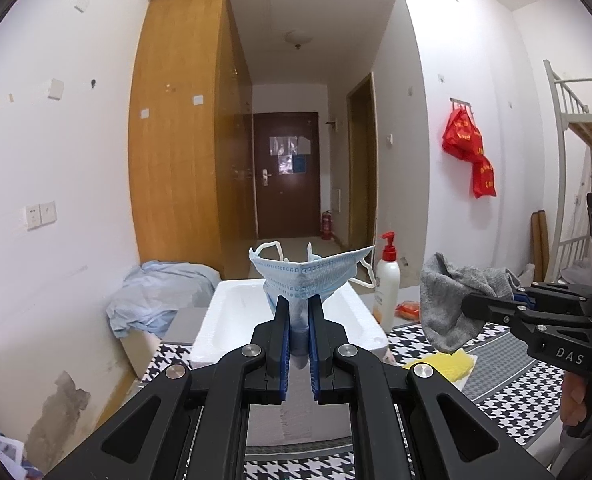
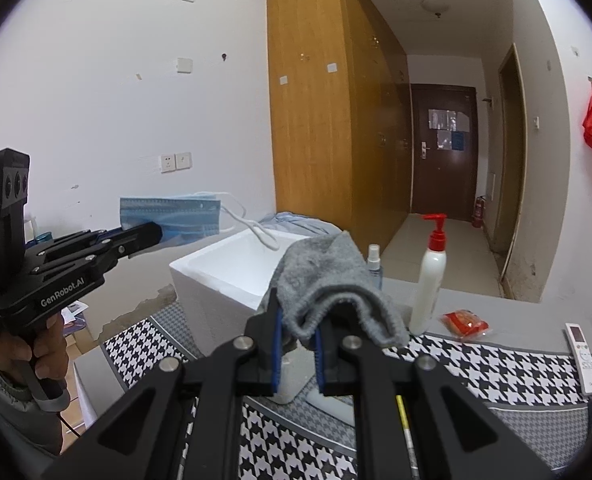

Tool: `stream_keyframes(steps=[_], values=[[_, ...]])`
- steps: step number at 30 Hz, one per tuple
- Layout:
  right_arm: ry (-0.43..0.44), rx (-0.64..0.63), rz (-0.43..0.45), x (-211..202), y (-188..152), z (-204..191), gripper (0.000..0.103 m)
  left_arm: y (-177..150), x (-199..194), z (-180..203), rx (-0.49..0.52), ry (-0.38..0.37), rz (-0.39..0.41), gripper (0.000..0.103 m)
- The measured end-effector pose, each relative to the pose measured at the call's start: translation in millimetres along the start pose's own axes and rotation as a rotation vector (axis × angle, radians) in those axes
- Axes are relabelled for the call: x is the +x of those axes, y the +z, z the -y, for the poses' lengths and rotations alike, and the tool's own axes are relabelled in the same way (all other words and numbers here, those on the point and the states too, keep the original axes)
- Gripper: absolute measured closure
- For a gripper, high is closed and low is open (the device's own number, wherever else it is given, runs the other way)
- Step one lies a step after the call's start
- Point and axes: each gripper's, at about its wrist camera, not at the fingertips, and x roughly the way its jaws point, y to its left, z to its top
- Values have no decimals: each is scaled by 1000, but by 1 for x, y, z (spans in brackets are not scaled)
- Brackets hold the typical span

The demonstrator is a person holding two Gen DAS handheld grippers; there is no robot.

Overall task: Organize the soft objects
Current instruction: 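Carry the grey sock with the right tool over the white foam box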

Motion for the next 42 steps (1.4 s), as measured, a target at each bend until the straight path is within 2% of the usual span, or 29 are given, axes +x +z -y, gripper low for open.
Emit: stream_keyframes(steps=[12, 42], values=[[11, -9, -5, 15, 10, -10, 87, 5, 16, -5, -4, -2, -26, 95], [-53, 17, -30, 31, 16, -8, 87, 7, 84, -15, -20, -42, -143, 95]])
